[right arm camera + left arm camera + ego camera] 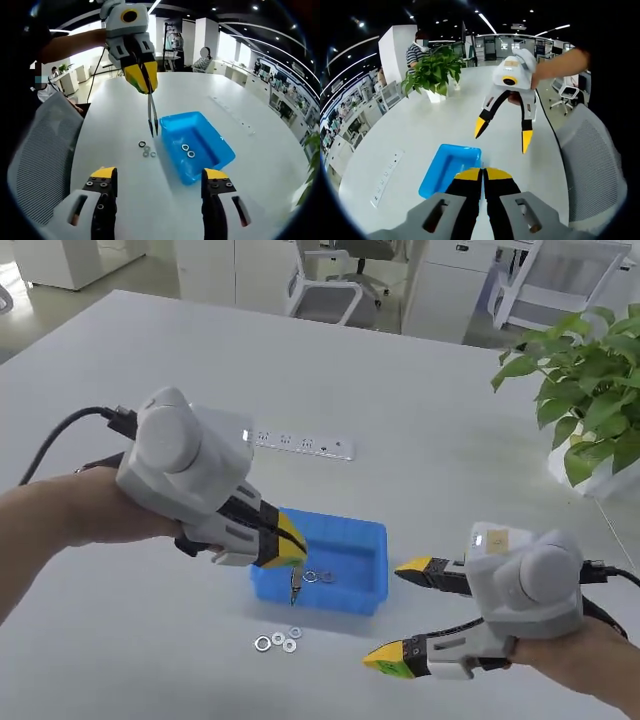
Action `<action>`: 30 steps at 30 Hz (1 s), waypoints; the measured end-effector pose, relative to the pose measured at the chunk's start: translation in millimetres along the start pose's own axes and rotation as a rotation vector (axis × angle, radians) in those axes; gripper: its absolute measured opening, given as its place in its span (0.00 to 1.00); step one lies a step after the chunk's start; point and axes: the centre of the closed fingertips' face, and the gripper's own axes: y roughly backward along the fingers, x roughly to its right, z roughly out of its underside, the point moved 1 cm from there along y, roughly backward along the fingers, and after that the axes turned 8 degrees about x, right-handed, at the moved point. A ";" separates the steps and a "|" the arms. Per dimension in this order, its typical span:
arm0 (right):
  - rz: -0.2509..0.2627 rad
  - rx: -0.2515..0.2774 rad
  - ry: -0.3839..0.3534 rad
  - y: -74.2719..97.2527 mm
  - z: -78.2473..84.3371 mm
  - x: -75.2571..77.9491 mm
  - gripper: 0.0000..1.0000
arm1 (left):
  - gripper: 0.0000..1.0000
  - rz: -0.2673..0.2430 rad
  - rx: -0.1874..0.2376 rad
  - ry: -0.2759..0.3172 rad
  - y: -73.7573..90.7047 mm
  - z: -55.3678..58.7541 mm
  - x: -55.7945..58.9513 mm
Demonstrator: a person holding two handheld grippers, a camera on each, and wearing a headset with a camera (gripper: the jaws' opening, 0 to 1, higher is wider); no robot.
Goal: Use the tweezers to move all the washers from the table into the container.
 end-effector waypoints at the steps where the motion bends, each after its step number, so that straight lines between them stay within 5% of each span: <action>1: -0.004 0.002 0.002 -0.3 0.2 -1.6 0.69 | 0.05 0.001 -0.002 -0.001 -0.4 1.3 1.2; 17: -0.011 -0.011 0.003 -1.8 8.3 -13.2 0.72 | 0.05 0.042 -0.004 0.009 -10.2 20.7 22.8; 30: -0.014 -0.018 -0.006 -2.3 13.5 -16.0 0.70 | 0.05 0.045 -0.001 0.027 -18.1 32.9 23.5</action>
